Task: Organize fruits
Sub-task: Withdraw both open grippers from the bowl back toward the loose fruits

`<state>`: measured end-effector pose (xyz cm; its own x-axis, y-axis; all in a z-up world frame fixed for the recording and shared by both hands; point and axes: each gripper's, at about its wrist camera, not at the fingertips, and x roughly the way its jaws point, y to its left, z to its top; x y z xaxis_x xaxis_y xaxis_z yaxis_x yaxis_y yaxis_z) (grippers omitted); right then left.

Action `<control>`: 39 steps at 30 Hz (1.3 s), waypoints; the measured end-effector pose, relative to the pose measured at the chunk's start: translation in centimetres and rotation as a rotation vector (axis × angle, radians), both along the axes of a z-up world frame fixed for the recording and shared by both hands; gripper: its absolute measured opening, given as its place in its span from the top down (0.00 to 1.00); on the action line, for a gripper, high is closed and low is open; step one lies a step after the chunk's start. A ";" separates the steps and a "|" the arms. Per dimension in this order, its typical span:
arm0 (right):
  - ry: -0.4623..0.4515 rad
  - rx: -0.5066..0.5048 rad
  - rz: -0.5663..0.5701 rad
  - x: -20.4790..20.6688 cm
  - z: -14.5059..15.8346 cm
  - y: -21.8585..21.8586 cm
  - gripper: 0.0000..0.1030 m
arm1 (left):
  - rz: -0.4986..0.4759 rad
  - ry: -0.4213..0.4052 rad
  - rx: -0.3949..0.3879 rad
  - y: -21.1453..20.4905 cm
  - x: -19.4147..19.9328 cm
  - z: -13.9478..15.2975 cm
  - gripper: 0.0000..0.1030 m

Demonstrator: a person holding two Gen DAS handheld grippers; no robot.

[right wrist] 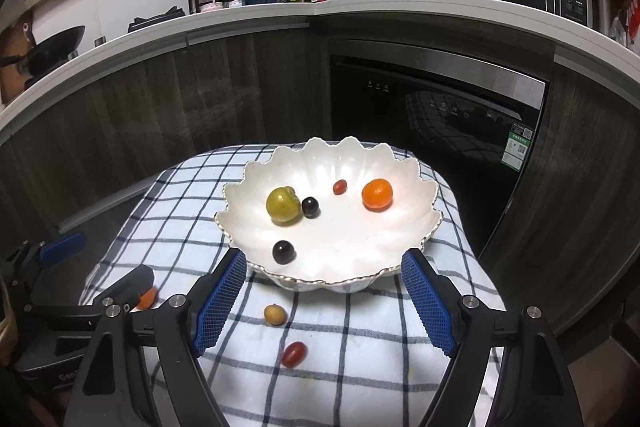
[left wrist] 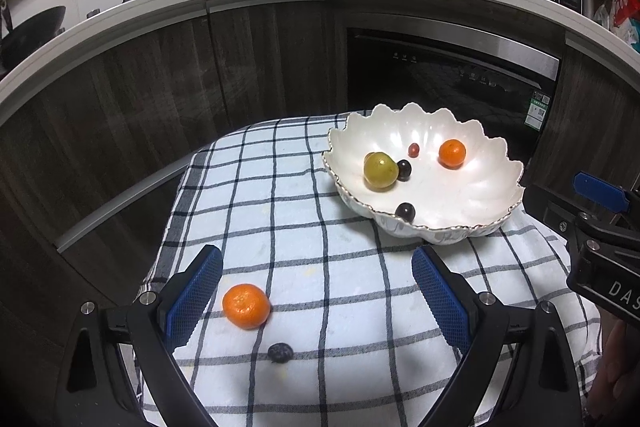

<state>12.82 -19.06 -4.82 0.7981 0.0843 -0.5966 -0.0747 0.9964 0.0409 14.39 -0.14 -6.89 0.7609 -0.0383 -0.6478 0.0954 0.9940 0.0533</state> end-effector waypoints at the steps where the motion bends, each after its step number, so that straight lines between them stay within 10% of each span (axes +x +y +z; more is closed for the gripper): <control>1: 0.002 0.000 0.002 -0.1 -0.1 0.1 0.22 | 0.002 0.000 0.001 0.1 -0.1 -0.1 0.06; 39: 0.075 -0.029 0.046 -0.4 -6.5 2.5 0.22 | 0.095 0.052 0.051 2.7 -2.1 -6.6 0.06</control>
<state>12.38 -16.52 -11.27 0.7468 0.1017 -0.6572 -0.1182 0.9928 0.0193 12.27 2.61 -13.49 0.7246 0.0662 -0.6860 0.0050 0.9948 0.1013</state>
